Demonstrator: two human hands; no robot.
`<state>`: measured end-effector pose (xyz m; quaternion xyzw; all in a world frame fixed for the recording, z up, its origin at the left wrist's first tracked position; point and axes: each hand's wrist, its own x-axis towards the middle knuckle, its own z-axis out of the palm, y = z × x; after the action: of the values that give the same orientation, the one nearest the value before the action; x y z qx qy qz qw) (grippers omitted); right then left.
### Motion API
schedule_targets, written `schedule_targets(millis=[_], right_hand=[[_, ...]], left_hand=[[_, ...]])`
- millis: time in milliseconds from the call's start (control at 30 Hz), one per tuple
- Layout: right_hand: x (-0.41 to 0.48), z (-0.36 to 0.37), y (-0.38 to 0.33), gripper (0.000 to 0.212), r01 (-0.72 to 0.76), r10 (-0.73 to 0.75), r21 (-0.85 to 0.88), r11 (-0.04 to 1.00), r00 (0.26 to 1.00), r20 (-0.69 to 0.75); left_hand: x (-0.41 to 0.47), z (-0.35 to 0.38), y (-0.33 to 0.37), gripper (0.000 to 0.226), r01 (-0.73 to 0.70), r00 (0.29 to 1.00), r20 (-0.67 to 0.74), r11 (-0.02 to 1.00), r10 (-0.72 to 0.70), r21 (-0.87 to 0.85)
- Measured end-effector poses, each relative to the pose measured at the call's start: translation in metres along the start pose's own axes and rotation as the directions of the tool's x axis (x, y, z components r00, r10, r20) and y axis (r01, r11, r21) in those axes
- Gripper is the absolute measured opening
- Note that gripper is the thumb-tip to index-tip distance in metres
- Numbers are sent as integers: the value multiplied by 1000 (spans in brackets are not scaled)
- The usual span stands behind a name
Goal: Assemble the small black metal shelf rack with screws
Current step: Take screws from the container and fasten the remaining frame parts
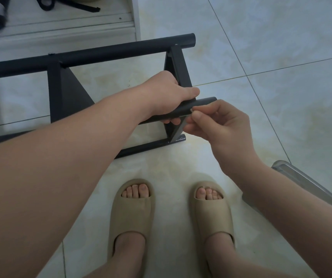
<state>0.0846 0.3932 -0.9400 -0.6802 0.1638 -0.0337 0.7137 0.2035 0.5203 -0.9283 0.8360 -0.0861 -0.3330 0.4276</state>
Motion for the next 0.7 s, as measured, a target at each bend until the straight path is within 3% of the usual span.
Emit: schedule_targets(millis=[167, 300, 567, 700], right_hand=[[1, -5, -2, 16, -43, 41, 41, 998, 998, 49], [3, -9, -8, 15, -47, 49, -25, 999, 995, 82], [4, -4, -14, 11, -84, 86, -38, 996, 995, 47], [3, 1, -12, 18, 14, -9, -184, 983, 1000, 27]], left_hand=[[-1, 1, 0, 46, -5, 1000, -7, 1000, 5, -2], [-1, 0, 1, 46, -1, 1000, -6, 1000, 1, -10], [-1, 0, 2, 41, 10, 1000, -19, 999, -11, -33], [-1, 1, 2, 40, 11, 1000, -15, 998, -12, -57]])
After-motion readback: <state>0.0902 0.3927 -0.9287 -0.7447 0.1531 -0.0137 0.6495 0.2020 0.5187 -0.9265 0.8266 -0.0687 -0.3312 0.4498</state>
